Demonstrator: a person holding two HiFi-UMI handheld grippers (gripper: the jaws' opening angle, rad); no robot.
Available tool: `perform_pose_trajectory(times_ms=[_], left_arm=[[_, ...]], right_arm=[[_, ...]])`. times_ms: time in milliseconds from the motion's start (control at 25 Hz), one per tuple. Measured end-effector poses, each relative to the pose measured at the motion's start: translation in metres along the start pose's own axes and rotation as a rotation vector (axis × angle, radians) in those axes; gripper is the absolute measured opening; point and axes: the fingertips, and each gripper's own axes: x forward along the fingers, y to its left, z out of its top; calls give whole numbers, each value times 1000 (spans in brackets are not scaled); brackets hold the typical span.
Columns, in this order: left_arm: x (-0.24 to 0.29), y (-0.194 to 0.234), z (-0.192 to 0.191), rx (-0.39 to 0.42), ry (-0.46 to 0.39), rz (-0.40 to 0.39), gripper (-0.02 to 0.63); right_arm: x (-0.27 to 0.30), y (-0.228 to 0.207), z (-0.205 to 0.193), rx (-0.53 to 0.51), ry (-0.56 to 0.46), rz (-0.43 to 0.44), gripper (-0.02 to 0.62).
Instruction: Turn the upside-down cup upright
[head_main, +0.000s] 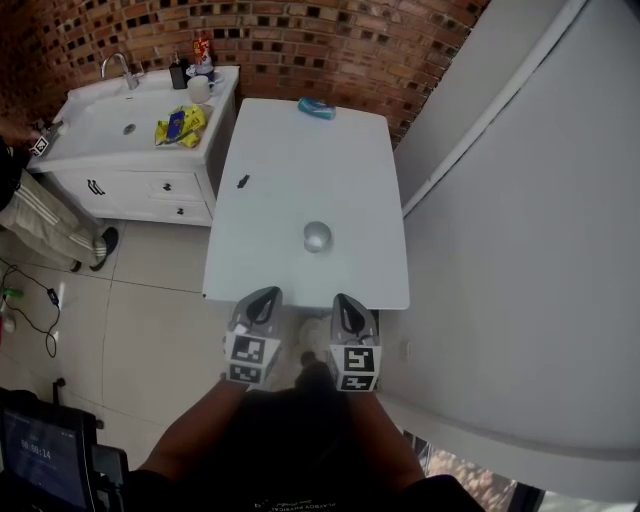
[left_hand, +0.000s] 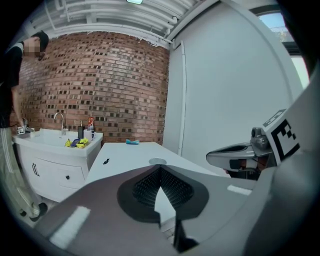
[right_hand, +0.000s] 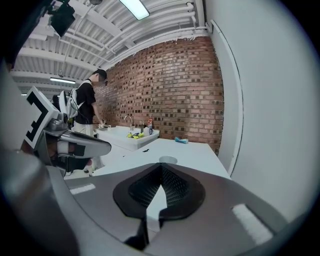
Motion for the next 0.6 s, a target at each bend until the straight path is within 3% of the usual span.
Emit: perform_pose_trajectory(times_ms=[600], left_arm=[[-24,-15,-15,-18,7,9,-5]], right_arm=[[-20,7,-7,-36,2,31,12]])
